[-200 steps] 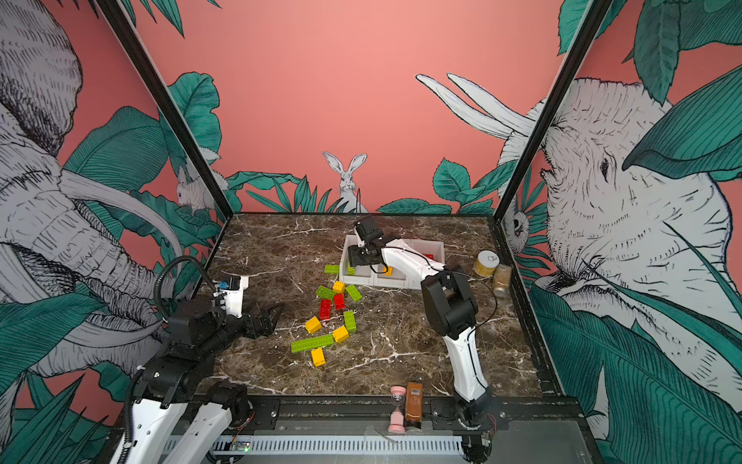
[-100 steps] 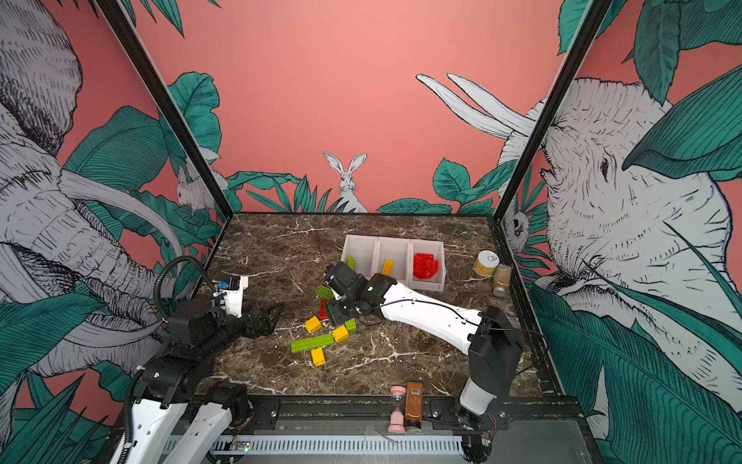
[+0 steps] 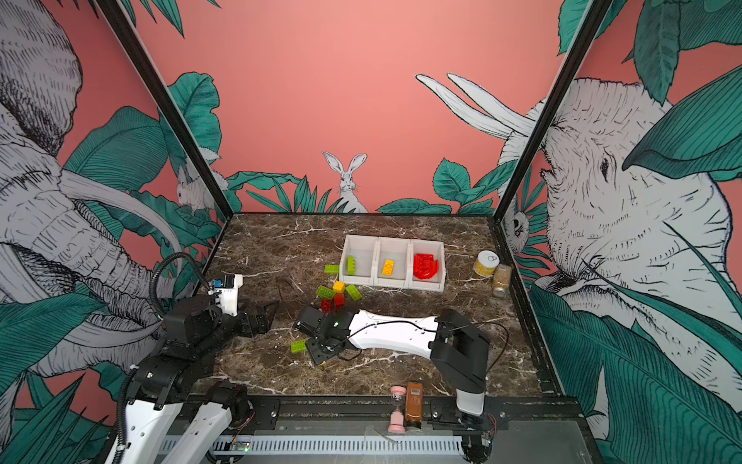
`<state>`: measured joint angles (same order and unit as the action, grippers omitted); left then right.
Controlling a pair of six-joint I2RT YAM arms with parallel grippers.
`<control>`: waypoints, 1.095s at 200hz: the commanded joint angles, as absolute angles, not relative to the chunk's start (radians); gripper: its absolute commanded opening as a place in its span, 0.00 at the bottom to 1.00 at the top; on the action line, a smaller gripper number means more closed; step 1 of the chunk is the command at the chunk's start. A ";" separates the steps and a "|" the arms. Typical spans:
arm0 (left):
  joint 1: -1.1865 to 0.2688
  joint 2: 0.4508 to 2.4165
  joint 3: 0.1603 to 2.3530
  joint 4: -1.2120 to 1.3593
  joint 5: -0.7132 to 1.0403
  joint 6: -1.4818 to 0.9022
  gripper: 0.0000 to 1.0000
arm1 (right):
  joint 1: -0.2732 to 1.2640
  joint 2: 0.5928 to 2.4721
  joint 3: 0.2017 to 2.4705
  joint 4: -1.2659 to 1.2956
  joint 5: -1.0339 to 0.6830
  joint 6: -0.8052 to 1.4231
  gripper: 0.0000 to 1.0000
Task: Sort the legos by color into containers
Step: 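Move the right gripper back down over the brick pile, then close the right gripper on a yellow 2x2 brick and lift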
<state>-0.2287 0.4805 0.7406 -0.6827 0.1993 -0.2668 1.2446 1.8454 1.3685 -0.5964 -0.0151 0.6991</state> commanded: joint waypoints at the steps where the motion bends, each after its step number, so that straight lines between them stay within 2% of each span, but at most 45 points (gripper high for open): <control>1: -0.232 0.484 0.765 -0.732 0.141 -0.278 0.99 | 1.262 1.883 1.402 -0.567 -0.011 0.731 0.57; 51: -0.232 0.406 0.770 -0.755 0.052 -0.298 0.99 | 1.264 1.955 1.418 -0.542 -0.034 0.765 0.55; 107: -0.232 0.374 0.773 -0.779 0.054 -0.318 0.99 | 1.264 2.007 1.442 -0.540 -0.043 0.758 0.52; 183: -0.232 0.348 0.760 -0.764 0.104 -0.300 0.99 | 1.264 2.002 1.426 -0.550 -0.009 0.743 0.36; 219: -0.231 0.359 0.746 -0.746 0.139 -0.290 0.99 | 1.262 1.968 1.398 -0.513 -0.007 0.740 0.32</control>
<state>-0.2287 0.3542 0.7528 -0.7582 0.1047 -0.2962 1.2568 1.9984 1.4204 -0.5381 -0.0292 0.7483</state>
